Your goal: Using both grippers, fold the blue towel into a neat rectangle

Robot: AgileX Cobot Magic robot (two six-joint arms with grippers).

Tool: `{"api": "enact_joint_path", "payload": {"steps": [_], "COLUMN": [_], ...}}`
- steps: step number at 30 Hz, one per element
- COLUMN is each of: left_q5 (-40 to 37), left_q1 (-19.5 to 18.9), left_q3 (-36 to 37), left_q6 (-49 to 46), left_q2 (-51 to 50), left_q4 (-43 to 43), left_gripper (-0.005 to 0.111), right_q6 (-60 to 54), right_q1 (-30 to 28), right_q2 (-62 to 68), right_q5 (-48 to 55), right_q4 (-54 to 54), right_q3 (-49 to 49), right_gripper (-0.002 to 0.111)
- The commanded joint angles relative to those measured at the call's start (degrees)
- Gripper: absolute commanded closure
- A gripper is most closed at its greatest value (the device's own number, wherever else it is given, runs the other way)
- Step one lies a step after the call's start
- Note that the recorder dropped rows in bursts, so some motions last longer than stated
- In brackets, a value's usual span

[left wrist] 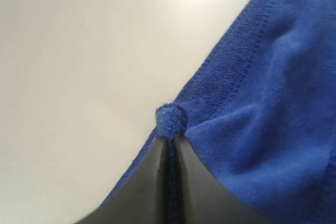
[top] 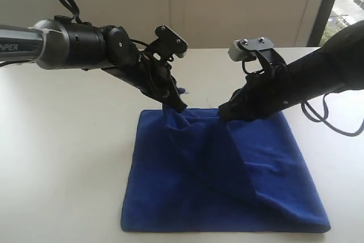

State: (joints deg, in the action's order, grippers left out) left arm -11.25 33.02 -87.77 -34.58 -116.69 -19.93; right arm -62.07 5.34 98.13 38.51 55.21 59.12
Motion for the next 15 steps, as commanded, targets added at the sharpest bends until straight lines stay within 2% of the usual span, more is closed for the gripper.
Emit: {"api": "enact_joint_path", "payload": {"steps": [1,9,13,15], "left_q5": [-1.97,-4.72,-5.07,-5.32], "left_q1": [-1.53,-4.59,-4.59,-5.07], "left_q3": [-0.32,-0.32,-0.32,-0.32], "left_q6": [1.37,1.60,1.60,1.60], "left_q2": [0.91,0.91,0.26,-0.25], "left_q4": [-0.15,0.10,1.28,1.28], "left_gripper": [0.098,0.098,0.097,0.092], "right_q6": [-0.75,-2.35,-2.24,-2.24], "right_q1": [4.04,21.87,27.30,28.50], "right_q2": [-3.03,-6.08,-5.98,-5.98], "right_q5": [1.09,-3.59,-7.75,-8.01], "right_q4": [0.46,4.31,4.54,4.54], "right_q3": [-2.99,-6.53,-6.53,-6.53], "right_gripper": [0.108,0.108,0.108,0.108]}}
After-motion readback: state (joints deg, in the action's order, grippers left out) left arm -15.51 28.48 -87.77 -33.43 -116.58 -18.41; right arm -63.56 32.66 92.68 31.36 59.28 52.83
